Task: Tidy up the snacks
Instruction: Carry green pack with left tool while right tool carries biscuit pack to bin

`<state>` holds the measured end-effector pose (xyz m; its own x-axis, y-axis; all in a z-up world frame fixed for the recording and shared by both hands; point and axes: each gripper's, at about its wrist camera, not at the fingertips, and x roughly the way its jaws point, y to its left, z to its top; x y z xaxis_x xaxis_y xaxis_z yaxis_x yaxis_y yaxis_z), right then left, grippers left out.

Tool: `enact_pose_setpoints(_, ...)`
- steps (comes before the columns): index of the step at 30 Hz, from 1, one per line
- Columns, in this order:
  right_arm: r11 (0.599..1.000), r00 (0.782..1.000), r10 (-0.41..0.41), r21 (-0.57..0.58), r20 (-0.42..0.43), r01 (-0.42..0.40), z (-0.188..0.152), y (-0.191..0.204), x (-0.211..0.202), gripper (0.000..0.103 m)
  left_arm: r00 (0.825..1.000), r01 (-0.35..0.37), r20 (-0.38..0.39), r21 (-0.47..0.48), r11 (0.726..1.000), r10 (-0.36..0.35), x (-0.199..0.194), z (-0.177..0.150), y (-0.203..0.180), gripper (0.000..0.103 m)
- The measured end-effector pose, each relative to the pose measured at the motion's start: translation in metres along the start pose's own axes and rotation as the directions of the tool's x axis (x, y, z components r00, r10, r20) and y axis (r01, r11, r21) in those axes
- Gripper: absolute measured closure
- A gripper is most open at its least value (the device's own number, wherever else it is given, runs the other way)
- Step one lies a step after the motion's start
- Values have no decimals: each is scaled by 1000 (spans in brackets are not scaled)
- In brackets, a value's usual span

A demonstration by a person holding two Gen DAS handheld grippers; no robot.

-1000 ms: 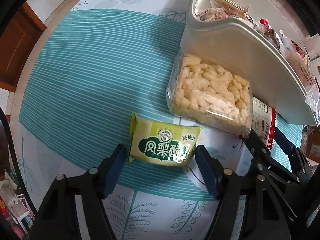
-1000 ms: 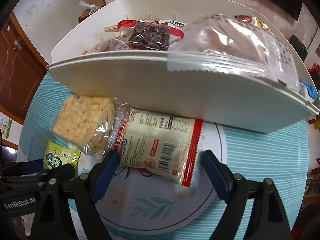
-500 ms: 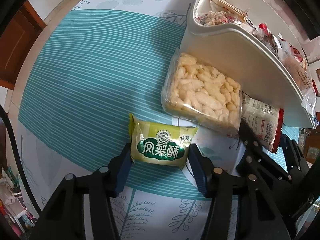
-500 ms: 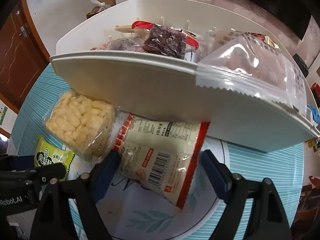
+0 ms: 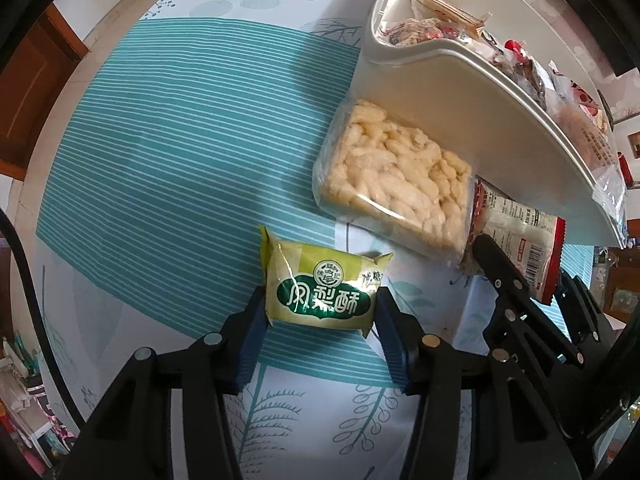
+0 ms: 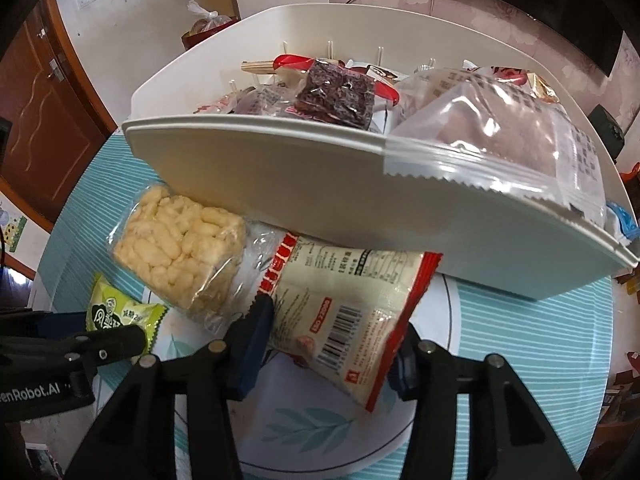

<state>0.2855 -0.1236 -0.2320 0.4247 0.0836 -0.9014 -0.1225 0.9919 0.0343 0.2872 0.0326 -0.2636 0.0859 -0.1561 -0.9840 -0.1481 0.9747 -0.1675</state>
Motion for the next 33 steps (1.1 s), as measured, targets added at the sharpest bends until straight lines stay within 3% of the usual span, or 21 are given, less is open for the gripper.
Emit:
enact_pose_setpoints(5,1000,1000,7,0,-8,-7,-9,-3,-9,55,1000,-1,11,7,1000,0,-18,3,5,52)
enact_pose_setpoints(18,997,997,72,-43,16,-72,-23,-6,-50,55,991,-12,131,78,997,1,-89,21,-5,52)
enact_pose_setpoints(28,993,987,107,-68,117,-100,-10,-14,-107,55,963,-21,270,148,989,-20,-142,39,-35,52)
enact_pose_setpoints(33,993,982,93,-81,167,-81,8,-24,-119,55,938,15,336,201,980,-83,-161,50,-52,52)
